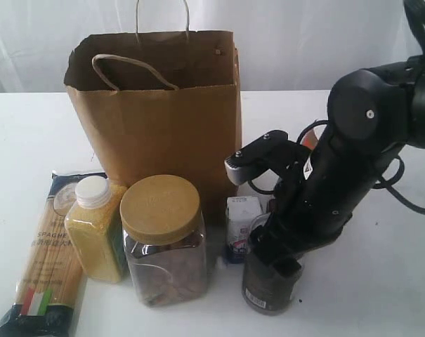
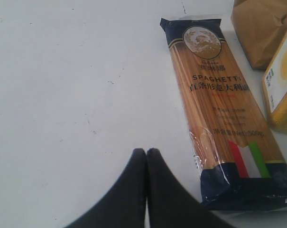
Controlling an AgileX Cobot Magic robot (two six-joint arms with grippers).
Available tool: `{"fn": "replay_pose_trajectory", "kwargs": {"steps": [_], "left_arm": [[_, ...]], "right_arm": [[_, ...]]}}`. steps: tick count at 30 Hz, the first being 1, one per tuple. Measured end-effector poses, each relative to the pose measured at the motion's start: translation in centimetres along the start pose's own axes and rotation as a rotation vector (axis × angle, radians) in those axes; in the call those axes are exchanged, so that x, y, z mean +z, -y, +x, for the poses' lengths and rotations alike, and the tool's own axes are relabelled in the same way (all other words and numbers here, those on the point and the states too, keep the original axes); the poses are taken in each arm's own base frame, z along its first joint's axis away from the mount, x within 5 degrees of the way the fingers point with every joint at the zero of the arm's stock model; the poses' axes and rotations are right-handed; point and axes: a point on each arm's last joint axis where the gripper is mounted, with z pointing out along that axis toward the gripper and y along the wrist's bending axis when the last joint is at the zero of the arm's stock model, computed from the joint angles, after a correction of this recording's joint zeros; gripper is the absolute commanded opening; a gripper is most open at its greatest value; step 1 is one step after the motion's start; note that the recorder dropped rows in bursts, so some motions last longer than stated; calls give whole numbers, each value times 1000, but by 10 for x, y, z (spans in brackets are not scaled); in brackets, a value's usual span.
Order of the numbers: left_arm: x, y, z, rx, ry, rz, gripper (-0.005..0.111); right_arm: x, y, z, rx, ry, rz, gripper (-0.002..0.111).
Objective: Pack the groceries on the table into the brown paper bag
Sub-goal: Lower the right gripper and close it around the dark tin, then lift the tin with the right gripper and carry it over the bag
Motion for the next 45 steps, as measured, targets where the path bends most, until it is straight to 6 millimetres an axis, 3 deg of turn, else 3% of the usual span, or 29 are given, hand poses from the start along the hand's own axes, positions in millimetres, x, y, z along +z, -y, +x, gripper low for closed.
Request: {"fn": "replay_pose_trajectory", "kwargs": {"steps": [4, 15, 24, 36, 45], "left_arm": [[0, 0, 0, 0, 0, 0, 0], [0, 0, 0, 0, 0, 0, 0], [0, 0, 0, 0, 0, 0, 0], [0, 0, 0, 0, 0, 0, 0], [0, 0, 0, 0, 0, 0, 0]], "right_arm": [[-8, -3, 8, 21, -88, -21, 54], [-38, -7, 14, 68, 3, -10, 52], [-97, -21, 24, 69, 128, -57, 31], [-175, -33, 7, 34, 361, -99, 31], [-225, -45, -23, 10, 539, -213, 31]]}}
